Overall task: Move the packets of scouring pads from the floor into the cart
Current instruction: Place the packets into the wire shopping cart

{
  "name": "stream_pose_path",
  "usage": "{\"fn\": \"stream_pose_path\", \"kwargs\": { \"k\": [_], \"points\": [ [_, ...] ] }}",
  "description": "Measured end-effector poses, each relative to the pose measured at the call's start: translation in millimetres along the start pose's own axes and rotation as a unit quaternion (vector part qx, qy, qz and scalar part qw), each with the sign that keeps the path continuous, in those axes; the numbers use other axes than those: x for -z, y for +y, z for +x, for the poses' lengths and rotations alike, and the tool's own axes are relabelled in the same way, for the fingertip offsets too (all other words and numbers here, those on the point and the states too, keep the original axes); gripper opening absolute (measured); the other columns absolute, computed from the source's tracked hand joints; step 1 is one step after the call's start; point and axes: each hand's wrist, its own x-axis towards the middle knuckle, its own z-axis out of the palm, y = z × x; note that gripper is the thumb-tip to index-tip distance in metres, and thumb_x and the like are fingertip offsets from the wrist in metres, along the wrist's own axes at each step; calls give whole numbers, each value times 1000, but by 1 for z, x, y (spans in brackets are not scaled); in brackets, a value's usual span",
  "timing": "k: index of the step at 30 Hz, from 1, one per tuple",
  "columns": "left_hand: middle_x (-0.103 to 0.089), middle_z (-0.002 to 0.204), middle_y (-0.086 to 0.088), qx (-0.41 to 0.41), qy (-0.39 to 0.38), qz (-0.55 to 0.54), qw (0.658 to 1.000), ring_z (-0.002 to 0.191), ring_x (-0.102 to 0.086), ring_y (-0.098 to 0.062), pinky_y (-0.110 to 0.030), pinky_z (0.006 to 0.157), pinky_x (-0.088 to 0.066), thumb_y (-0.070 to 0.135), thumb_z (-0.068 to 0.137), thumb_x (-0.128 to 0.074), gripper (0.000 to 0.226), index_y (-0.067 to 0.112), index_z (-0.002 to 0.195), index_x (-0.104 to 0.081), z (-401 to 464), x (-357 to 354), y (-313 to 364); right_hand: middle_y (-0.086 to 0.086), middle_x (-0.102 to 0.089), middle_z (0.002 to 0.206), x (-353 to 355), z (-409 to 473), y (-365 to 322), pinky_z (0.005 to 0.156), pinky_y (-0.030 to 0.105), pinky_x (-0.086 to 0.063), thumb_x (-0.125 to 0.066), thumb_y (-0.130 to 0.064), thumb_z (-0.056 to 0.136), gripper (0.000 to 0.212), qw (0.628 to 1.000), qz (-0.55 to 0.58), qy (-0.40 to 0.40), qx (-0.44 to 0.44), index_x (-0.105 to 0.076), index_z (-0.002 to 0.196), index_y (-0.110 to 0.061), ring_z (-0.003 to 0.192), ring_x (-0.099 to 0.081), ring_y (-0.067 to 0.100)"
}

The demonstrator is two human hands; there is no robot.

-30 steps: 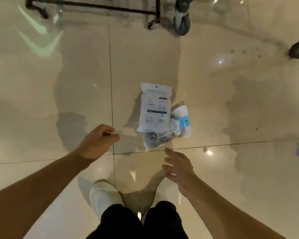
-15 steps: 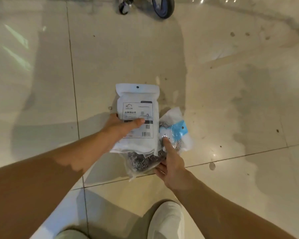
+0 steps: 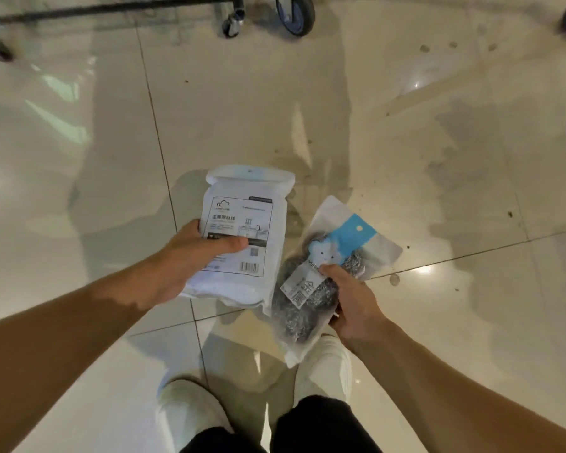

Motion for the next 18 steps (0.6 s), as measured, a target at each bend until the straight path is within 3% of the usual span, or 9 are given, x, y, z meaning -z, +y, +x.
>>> {"fn": "stream_pose_path", "kwargs": {
  "k": [3,5,9,13,18],
  "points": [
    [-81,112,-2,2,6,4,1000,107,-77,-25,-49,101,-57,32,64,-88,66,18,125,-70,-70,2,25,6,-81,117,18,-77,-14,109,52,-53,-81,-23,86,49,999,-1,-30,13,-68,133,-20,115,-74,31],
    [-81,111,-3,-3,0,7,1000,105,-78,-24,-47,101,-57,27,67,-87,59,18,124,-70,-119,1,43,9,-80,120,31,-134,-27,114,57,-48,-78,-20,87,46,998,7,-62,15,-71,132,-17,120,-72,33],
    [-81,112,3,-11,-9,35,999,103,-78,-16,-40,96,-59,24,70,-93,61,20,125,-66,-216,-3,77,17,-76,125,59,-256,-60,113,57,-49,-72,-15,92,39,991,25,-130,3,-72,131,-11,121,-70,40],
    [-79,113,4,-48,19,52,997,103,-76,-13,-21,77,-60,13,74,-93,59,19,123,-61,-321,-13,131,19,-76,126,82,-380,-90,115,57,-47,-70,-14,88,42,989,42,-140,12,-73,130,-10,121,-70,41],
    [-81,109,8,-70,6,62,996,97,-77,-8,-26,80,-60,21,64,-100,68,24,120,-63,-449,-24,189,15,-80,115,106,-525,-123,109,55,-49,-76,-18,74,49,991,73,-105,44,-75,122,-11,106,-77,37]
  ]
}}
